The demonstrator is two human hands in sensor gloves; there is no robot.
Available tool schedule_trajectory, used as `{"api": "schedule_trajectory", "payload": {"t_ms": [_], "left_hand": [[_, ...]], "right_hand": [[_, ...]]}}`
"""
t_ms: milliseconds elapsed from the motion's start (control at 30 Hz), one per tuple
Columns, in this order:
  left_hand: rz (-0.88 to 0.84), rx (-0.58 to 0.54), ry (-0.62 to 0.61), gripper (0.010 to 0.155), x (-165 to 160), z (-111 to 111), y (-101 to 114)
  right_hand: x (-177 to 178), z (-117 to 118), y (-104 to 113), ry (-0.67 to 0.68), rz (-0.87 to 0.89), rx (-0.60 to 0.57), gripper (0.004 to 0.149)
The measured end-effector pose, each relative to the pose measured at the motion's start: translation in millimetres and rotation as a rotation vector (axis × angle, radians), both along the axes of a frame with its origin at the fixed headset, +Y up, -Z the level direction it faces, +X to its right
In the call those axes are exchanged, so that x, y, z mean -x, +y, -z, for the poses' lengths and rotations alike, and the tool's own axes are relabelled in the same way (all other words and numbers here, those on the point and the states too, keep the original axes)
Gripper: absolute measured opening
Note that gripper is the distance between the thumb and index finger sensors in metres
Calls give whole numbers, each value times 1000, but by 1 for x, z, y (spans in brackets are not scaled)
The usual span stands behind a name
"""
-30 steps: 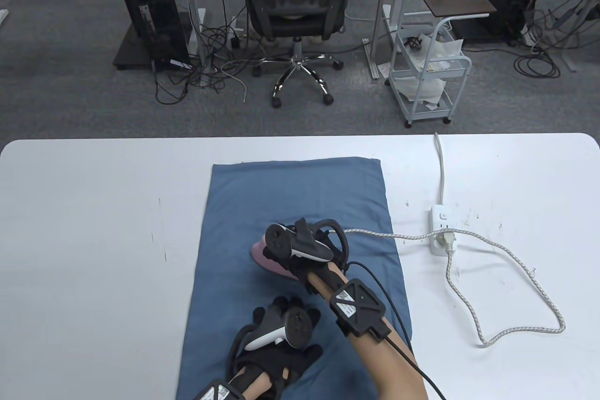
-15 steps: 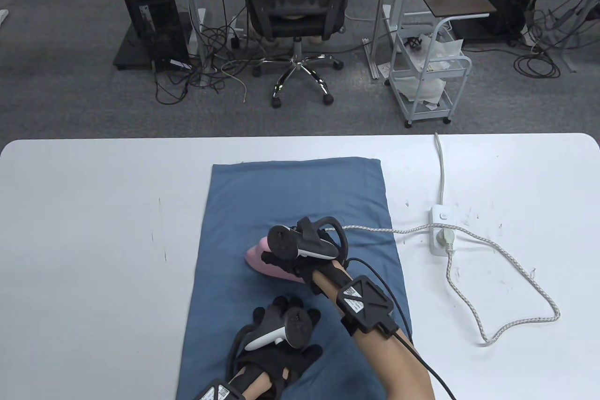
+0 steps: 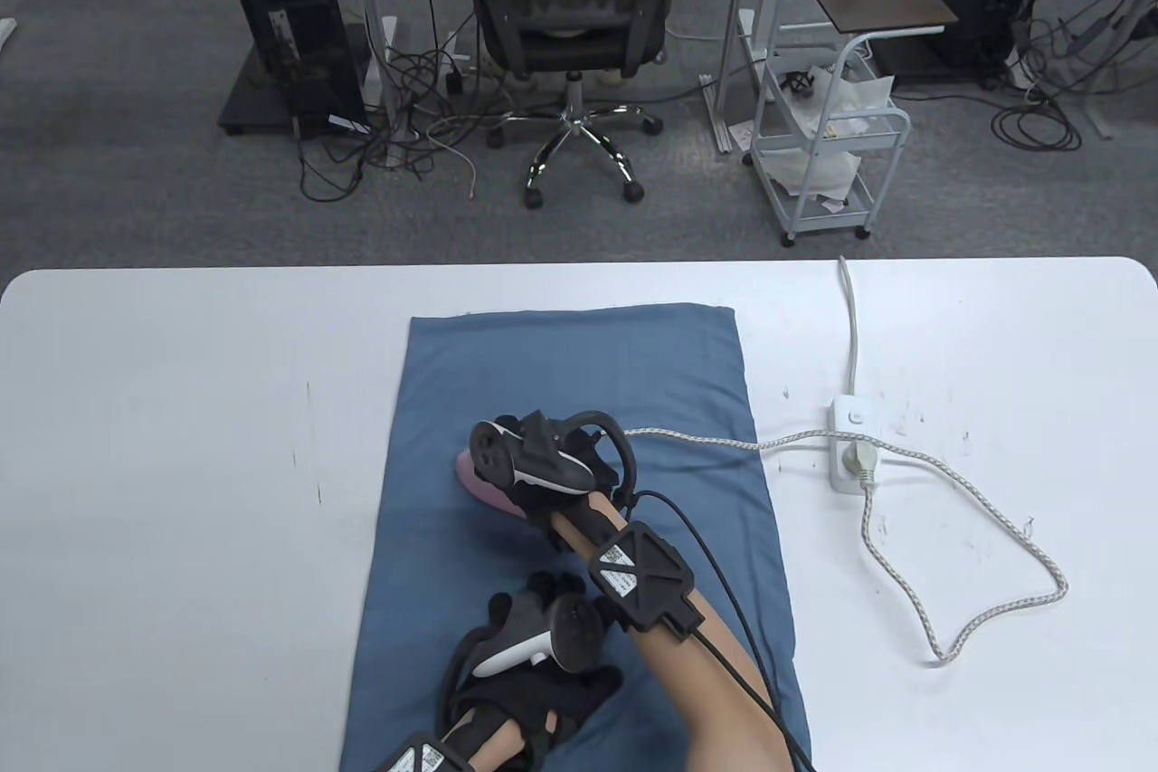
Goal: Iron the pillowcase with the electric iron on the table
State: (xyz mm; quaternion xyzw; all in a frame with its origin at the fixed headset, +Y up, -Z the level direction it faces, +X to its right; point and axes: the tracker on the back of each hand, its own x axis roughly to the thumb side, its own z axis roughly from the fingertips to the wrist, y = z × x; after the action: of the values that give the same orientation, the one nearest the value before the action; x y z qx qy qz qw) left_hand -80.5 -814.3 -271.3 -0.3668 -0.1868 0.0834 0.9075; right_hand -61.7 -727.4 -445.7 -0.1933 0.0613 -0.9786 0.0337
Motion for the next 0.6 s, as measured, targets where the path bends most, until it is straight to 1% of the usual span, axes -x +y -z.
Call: {"api": "schedule_trajectory", "payload": {"t_ms": [100,233,400,600], "left_hand": [[0,0,0,75,0,0,0],[0,0,0,75,0,0,0],[1,0,0,75,0,0,0],[1,0,0,75,0,0,0]], "right_hand": [[-15,2,0,-51,-35,-13,63],[-40,-5,1,-95,-58,-15,63],[-85,-16,0,-170,-85,-25,63],[-143,-25,0,-291,-119,-34,64]]}}
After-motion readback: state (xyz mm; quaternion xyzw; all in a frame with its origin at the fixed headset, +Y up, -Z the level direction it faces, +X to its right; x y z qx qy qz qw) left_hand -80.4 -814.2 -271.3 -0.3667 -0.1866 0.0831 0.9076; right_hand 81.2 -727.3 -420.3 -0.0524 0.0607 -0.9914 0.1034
